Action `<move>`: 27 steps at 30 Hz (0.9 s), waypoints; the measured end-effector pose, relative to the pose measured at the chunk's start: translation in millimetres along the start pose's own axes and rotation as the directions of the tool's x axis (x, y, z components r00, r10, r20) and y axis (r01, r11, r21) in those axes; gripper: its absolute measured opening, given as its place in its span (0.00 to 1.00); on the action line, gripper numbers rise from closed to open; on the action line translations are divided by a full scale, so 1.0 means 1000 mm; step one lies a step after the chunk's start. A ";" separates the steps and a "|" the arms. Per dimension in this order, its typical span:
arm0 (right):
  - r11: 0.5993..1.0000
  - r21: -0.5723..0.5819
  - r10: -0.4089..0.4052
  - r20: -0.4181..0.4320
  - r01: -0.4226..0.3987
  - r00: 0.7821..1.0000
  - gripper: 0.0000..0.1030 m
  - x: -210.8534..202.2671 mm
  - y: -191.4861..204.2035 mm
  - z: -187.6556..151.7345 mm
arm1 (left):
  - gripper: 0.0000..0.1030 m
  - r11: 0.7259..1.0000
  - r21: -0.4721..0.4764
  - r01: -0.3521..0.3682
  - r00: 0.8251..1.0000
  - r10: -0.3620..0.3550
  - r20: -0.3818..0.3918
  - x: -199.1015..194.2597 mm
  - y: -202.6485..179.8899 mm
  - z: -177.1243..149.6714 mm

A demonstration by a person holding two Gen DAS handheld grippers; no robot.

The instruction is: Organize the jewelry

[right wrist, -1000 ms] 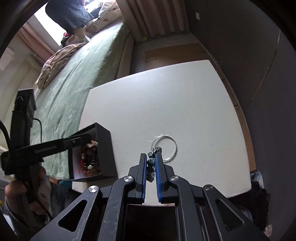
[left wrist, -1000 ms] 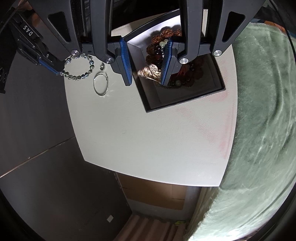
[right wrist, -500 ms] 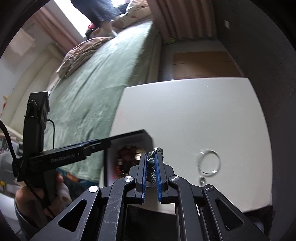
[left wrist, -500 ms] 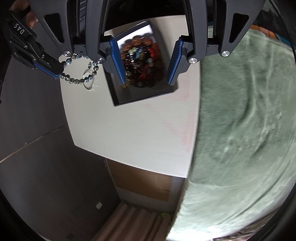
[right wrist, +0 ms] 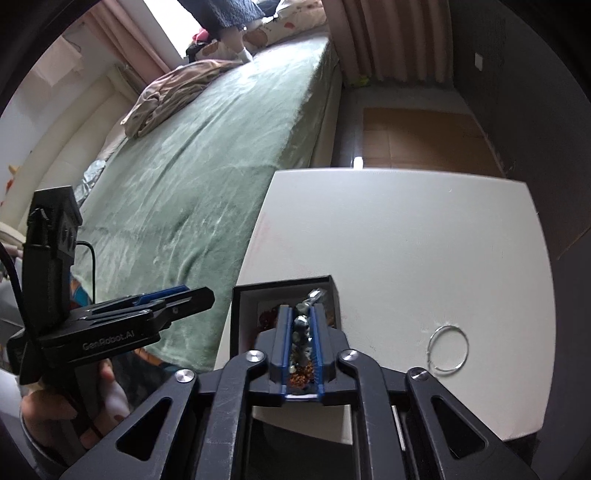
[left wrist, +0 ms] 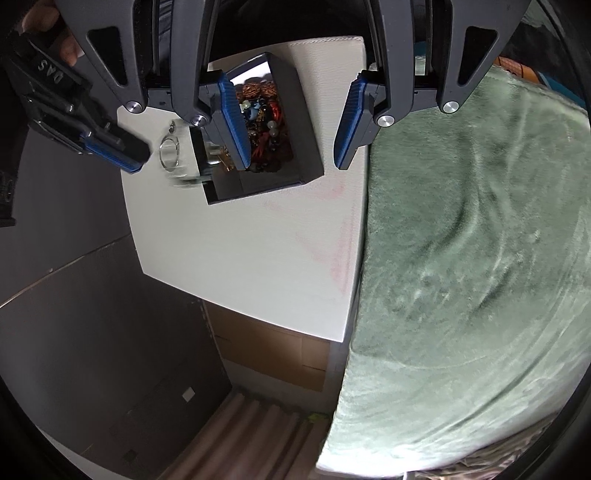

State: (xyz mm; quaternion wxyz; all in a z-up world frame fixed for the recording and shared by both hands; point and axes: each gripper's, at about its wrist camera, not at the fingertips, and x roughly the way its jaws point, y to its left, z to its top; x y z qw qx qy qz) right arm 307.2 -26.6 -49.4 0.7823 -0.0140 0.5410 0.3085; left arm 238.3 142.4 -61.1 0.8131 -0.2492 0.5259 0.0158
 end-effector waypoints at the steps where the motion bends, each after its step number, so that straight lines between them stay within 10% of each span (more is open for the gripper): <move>1: 1.000 0.016 0.012 -0.016 -0.011 1.000 0.35 0.002 -0.002 -0.001 | 0.47 1.000 0.000 0.001 1.000 -0.001 -0.002 0.001 0.000 0.000; 3: 0.999 0.043 0.029 -0.006 -0.029 1.000 0.52 0.000 -0.007 -0.003 | 0.47 1.000 0.002 0.006 1.000 -0.006 -0.004 0.002 -0.001 -0.001; 27: 0.947 0.320 0.016 -0.011 -0.012 1.000 0.66 -0.027 -0.132 -0.063 | 0.47 0.975 0.208 0.084 0.992 -0.062 -0.110 0.049 -0.108 -0.013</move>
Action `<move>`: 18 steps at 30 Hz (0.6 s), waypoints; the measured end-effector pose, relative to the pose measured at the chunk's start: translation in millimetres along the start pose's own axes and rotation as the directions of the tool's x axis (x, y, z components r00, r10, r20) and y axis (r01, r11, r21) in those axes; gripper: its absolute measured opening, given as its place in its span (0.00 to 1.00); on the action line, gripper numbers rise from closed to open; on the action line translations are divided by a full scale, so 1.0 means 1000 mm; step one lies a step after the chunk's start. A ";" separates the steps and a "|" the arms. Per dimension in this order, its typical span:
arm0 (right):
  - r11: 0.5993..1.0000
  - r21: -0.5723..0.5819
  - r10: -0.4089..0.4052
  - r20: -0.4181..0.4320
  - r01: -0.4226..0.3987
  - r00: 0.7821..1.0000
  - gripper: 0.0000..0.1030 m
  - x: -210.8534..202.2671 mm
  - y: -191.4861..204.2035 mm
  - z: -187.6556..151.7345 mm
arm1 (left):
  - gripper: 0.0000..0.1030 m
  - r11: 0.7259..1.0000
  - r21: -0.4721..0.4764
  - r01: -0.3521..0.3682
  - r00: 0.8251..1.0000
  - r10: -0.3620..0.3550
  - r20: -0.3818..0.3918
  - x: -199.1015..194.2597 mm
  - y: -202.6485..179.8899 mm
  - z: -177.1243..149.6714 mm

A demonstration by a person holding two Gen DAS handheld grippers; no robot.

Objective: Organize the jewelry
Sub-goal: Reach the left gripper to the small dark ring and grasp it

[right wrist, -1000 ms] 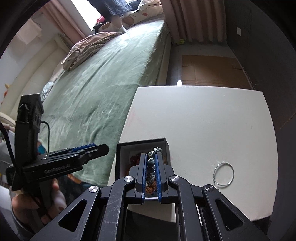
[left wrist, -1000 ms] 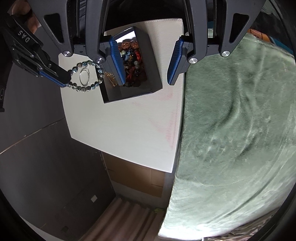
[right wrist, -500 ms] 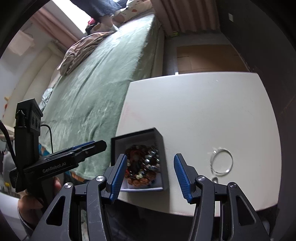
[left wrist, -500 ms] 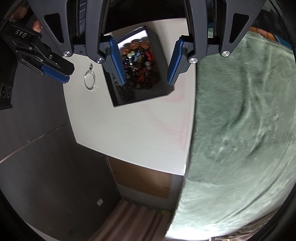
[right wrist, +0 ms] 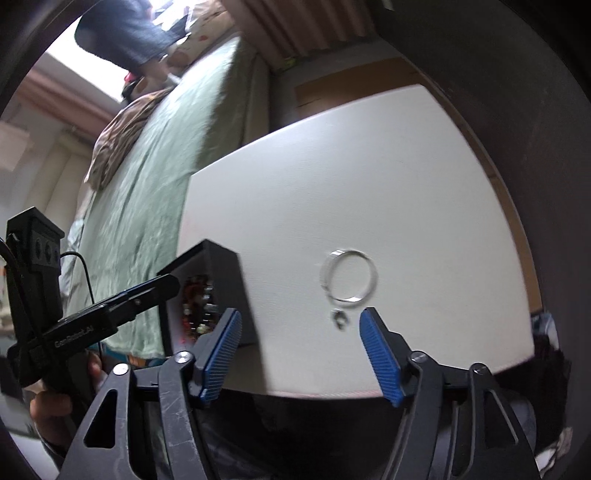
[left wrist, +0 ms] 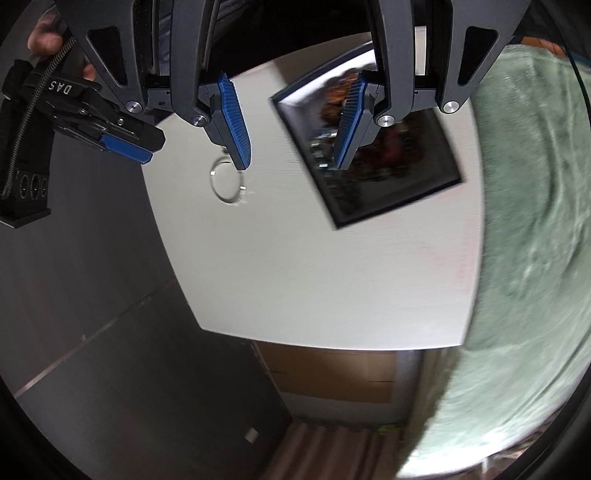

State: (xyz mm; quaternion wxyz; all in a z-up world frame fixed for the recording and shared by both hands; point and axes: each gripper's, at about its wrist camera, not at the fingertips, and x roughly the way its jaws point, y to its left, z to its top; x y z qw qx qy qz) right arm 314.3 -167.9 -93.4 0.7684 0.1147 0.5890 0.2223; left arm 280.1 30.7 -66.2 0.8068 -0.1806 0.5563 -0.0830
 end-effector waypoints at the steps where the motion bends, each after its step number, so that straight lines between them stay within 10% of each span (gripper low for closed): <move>1: 1.000 0.014 -0.003 0.000 0.003 1.000 0.66 -0.001 -0.007 -0.001 | 0.47 1.000 0.015 0.004 1.000 -0.004 -0.008 0.004 -0.008 0.001; 18: 0.977 0.208 -0.057 0.062 0.043 0.996 0.67 -0.033 -0.105 -0.022 | 0.47 0.975 0.211 -0.072 0.981 0.107 -0.160 0.080 -0.092 -0.007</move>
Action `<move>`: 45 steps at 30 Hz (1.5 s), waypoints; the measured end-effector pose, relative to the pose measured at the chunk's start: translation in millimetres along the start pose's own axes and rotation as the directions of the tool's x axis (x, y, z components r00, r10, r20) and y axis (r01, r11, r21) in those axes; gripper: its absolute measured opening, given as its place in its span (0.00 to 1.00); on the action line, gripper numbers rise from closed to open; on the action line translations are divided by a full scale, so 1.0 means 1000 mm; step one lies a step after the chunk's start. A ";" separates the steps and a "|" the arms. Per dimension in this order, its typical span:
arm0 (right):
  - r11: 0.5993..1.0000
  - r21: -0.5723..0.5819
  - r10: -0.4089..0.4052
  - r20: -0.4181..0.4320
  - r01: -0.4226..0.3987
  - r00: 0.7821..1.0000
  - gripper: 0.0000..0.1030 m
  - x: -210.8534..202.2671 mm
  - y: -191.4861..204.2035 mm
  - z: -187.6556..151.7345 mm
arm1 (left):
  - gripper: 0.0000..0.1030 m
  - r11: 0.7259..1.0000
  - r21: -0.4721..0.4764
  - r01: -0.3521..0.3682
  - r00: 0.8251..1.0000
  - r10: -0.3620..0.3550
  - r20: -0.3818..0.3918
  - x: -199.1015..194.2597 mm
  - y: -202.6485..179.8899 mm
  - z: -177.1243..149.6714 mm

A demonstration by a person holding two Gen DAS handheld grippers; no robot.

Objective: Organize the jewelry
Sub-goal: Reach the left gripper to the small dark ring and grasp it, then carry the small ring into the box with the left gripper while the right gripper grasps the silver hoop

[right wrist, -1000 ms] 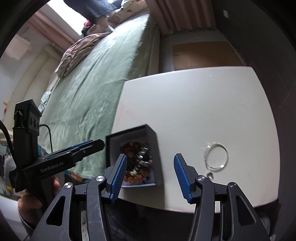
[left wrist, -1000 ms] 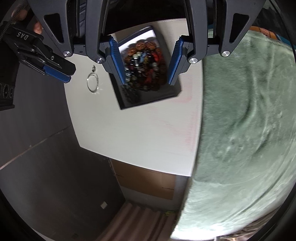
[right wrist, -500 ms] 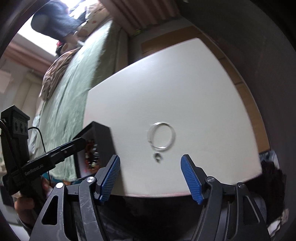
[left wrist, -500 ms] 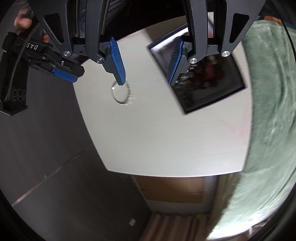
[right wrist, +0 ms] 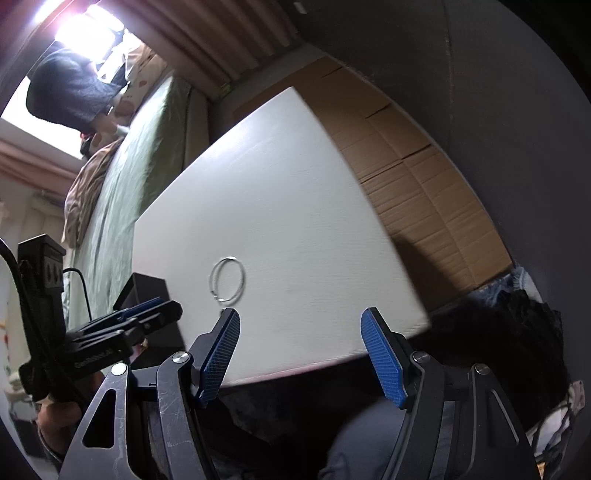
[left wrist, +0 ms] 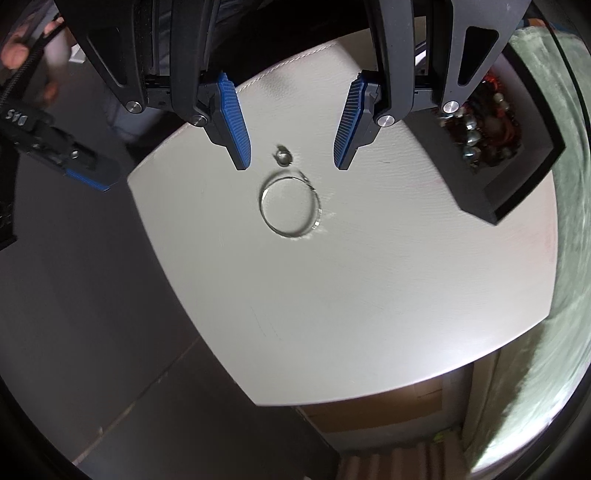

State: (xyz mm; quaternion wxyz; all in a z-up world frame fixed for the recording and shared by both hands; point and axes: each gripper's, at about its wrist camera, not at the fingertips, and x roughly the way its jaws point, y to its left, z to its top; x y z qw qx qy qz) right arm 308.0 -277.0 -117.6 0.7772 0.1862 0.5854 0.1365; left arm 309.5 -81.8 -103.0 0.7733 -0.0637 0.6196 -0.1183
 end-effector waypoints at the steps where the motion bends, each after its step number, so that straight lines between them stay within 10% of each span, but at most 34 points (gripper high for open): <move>1: 1.000 0.007 -0.002 0.002 0.002 1.000 0.67 0.000 -0.003 -0.001 | 0.47 1.000 0.007 -0.007 1.000 0.007 -0.004 0.002 -0.002 0.000; 9: 0.999 0.045 -0.009 0.015 0.008 1.000 0.66 -0.006 -0.027 -0.007 | 0.45 0.996 0.040 -0.077 0.996 0.079 -0.049 0.034 -0.019 0.004; 23: 0.999 0.021 -0.025 -0.001 0.025 1.000 0.66 -0.005 -0.024 -0.011 | 0.12 0.993 0.058 -0.102 0.994 0.105 -0.043 0.059 -0.018 0.000; 45: 0.984 -0.176 0.017 -0.068 -0.029 0.998 0.60 0.047 0.076 0.008 | 0.12 0.991 -0.133 -0.029 0.991 0.046 0.123 -0.055 0.076 -0.022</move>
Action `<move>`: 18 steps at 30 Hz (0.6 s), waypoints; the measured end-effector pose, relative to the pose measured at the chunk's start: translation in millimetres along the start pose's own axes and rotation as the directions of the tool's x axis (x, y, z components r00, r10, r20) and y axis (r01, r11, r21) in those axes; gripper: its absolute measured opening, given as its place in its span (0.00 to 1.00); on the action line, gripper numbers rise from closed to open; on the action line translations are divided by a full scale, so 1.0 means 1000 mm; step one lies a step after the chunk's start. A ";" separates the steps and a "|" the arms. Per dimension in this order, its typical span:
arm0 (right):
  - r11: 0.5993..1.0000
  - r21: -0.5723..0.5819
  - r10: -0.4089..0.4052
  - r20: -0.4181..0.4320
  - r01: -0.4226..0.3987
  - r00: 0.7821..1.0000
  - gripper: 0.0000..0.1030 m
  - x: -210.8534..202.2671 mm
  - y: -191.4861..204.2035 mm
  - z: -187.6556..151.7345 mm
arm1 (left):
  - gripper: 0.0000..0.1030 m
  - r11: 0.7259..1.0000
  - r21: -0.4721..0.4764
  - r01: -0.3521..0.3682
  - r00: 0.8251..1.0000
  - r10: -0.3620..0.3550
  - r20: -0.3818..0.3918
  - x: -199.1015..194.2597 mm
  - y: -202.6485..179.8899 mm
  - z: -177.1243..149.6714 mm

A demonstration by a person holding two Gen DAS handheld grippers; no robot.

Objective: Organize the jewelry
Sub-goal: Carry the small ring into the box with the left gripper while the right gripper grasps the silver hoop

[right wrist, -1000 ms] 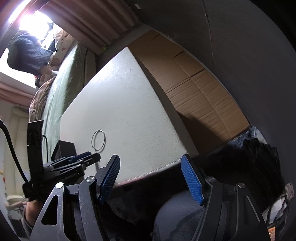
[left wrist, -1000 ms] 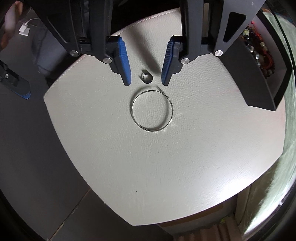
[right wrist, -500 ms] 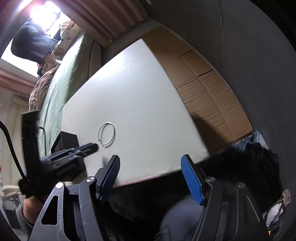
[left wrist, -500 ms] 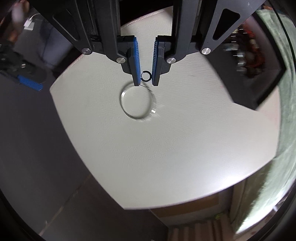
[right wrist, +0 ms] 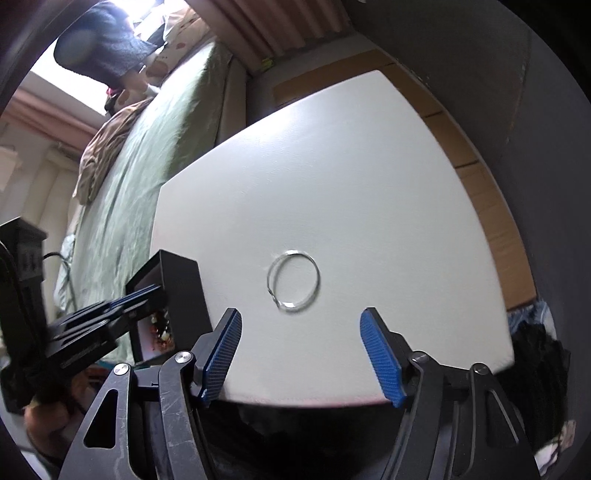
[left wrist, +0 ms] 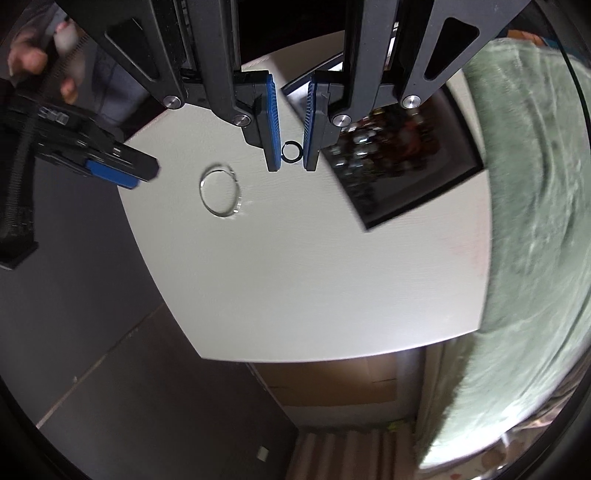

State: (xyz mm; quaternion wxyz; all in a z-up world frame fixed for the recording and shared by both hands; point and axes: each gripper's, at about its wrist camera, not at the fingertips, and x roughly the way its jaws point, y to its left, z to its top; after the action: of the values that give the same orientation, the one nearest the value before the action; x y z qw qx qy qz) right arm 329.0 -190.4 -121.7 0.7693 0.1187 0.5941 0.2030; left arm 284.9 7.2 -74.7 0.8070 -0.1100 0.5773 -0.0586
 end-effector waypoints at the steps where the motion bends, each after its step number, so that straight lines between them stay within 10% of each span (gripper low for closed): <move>1: 1.000 -0.008 -0.003 -0.009 0.003 1.000 0.57 0.004 0.004 0.002 | 0.12 1.000 -0.010 -0.002 1.000 0.002 0.008 -0.003 0.004 0.000; 9: 0.991 -0.125 -0.056 -0.091 0.045 0.994 0.23 0.044 0.044 0.012 | 0.12 0.996 -0.086 -0.022 0.999 0.025 0.037 -0.028 0.040 -0.009; 18: 0.945 -0.273 -0.222 -0.121 0.183 0.967 0.18 0.078 0.066 0.013 | 0.12 0.992 -0.123 -0.024 0.999 0.029 0.033 -0.033 0.061 -0.014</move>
State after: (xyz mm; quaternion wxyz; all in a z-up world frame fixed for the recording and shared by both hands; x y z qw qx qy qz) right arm 347.1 -95.1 -157.7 0.7480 -0.0604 0.6278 0.2069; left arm 259.0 72.4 -64.2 0.8092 -0.1528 0.5672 -0.0103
